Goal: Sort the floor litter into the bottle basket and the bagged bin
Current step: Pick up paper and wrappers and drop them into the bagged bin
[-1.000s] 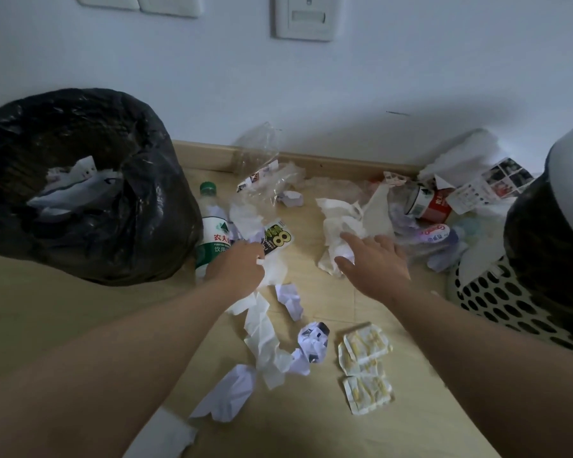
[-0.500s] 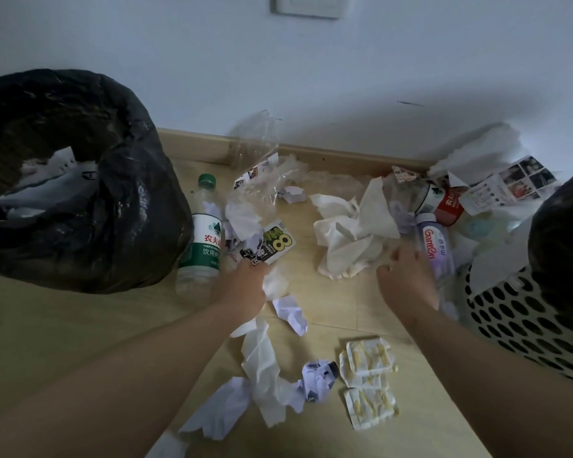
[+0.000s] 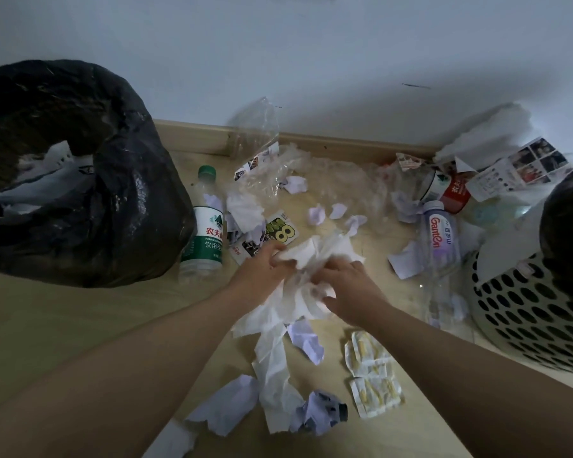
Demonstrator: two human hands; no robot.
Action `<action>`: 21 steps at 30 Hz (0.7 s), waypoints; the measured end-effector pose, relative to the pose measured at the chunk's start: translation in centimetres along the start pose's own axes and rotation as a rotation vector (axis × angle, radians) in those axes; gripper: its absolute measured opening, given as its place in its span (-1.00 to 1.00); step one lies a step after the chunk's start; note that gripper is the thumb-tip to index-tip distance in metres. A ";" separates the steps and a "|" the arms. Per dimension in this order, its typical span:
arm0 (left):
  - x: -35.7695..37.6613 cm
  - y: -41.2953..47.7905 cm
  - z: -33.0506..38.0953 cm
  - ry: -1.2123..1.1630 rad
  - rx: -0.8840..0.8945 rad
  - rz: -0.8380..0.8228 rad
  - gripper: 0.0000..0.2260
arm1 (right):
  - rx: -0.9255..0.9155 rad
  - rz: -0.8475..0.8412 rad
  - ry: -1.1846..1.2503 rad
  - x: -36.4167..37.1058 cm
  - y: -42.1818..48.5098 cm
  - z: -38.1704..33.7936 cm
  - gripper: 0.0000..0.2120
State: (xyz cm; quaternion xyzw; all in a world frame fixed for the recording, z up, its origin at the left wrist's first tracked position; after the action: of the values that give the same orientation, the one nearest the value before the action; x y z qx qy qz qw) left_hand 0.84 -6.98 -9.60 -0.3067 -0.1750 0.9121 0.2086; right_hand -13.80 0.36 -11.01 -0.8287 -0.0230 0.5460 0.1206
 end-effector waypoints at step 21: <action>-2.4 -3.5 3.1 -0.301 -0.192 -0.062 -0.77 | 0.600 -0.119 1.087 -6.2 -3.2 -1.3 -0.57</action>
State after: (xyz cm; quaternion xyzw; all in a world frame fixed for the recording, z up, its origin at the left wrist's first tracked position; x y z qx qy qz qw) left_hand 1.55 -5.75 -4.53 -0.1797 -0.2998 0.9199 0.1780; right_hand -14.85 2.21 -4.18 -0.9155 0.1499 0.0213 0.3727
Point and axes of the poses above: each hand's wrist, its own y-axis towards the middle knuckle, its own x-axis out of the palm, z = x × y, the point moved 2 cm from there along y, towards the middle knuckle, and after that the axes turned 9 degrees about z, right-handed, at the moved point
